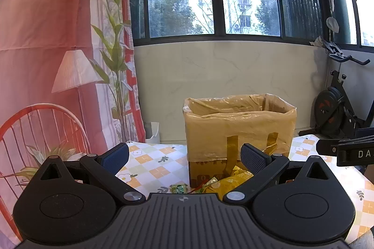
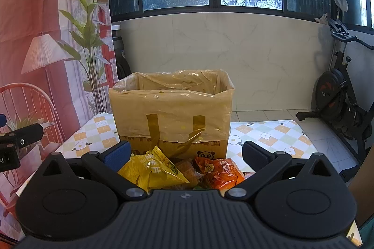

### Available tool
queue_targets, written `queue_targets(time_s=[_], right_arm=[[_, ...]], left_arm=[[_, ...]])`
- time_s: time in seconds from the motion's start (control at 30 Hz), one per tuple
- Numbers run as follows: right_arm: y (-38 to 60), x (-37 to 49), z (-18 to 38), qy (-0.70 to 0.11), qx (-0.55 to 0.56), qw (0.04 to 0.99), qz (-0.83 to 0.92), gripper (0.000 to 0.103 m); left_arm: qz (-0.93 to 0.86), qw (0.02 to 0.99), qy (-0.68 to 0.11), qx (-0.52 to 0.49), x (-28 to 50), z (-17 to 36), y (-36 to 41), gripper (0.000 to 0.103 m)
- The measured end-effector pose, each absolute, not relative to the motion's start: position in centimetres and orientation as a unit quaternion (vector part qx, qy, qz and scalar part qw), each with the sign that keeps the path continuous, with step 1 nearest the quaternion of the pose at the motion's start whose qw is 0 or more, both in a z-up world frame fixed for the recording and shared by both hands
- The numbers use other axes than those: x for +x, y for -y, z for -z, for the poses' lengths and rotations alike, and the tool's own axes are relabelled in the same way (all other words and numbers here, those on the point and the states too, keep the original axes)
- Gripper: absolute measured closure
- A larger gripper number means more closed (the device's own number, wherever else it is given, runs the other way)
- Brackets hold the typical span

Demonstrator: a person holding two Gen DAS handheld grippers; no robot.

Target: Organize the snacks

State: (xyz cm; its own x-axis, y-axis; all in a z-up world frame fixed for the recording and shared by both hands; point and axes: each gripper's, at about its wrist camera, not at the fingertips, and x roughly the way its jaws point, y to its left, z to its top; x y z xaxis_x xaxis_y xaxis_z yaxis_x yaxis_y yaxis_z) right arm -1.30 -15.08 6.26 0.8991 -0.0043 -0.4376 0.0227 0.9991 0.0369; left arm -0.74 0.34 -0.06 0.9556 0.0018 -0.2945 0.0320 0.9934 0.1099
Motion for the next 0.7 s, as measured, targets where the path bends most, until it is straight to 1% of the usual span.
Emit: queue_targets(time_s=[0.7], right_arm=[[14.88, -1.32, -6.26, -0.225, 0.02, 0.974, 0.007, 0.0]], left_arm=[[0.009, 0.987, -0.151, 0.057, -0.71, 0.27, -0.13, 0.001]])
